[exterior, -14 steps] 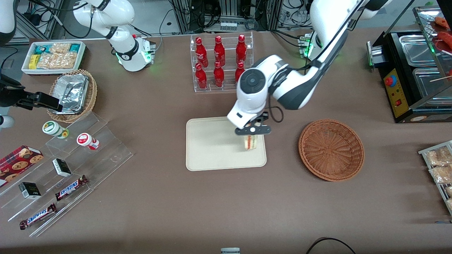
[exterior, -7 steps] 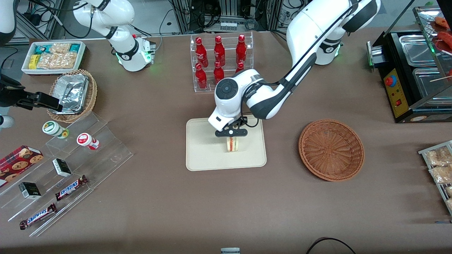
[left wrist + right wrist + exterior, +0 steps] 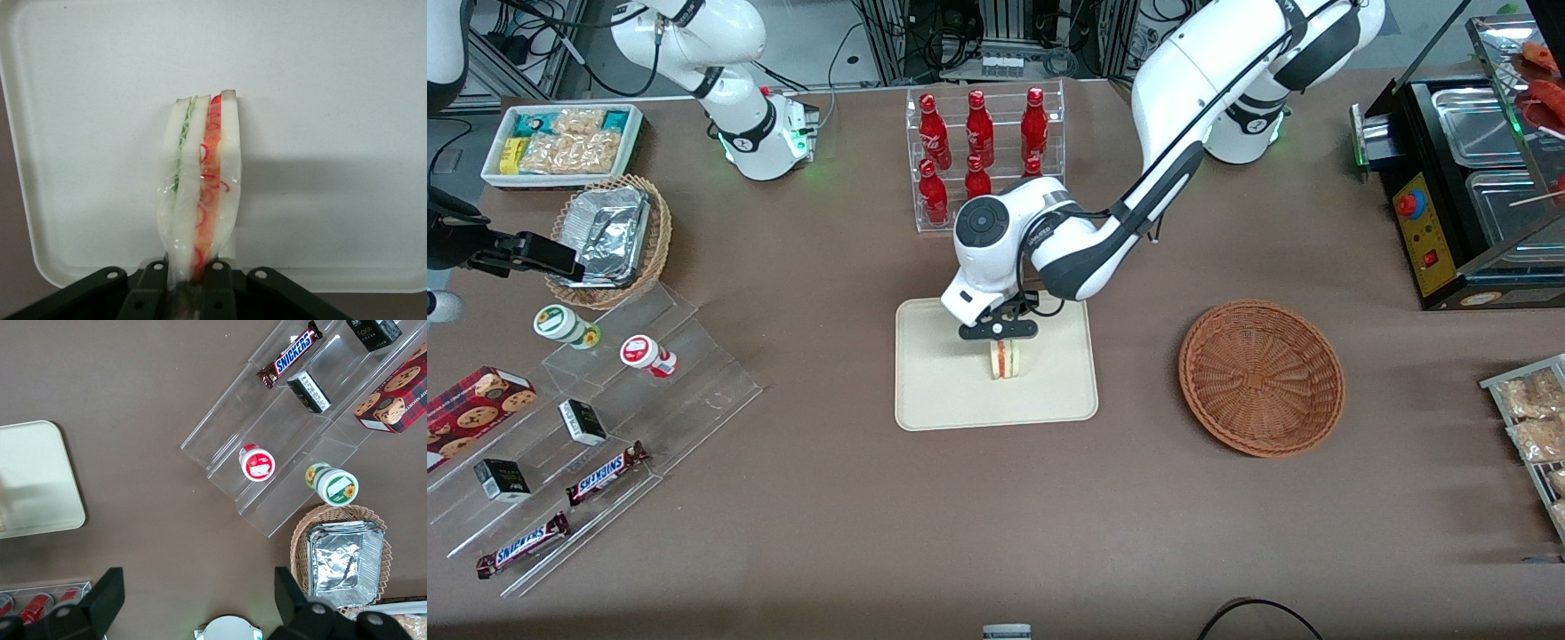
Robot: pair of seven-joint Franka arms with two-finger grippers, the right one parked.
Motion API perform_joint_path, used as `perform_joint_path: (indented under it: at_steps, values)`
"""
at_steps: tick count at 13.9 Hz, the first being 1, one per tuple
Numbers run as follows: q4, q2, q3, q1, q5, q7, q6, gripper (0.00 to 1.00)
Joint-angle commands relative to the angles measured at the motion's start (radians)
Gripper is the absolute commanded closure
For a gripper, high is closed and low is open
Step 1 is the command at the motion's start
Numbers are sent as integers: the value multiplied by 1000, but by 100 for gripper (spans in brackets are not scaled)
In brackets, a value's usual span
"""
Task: Place sandwich from basket to tray
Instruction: 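Lower the sandwich onto the tray center with the left gripper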
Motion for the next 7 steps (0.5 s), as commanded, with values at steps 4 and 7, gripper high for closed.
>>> perform_joint_path:
  at_steps: [4,7]
  values:
    - [34,38,14,-27,25,-37,41,96]
    - [34,31,16,-24,25,-36,38,1]
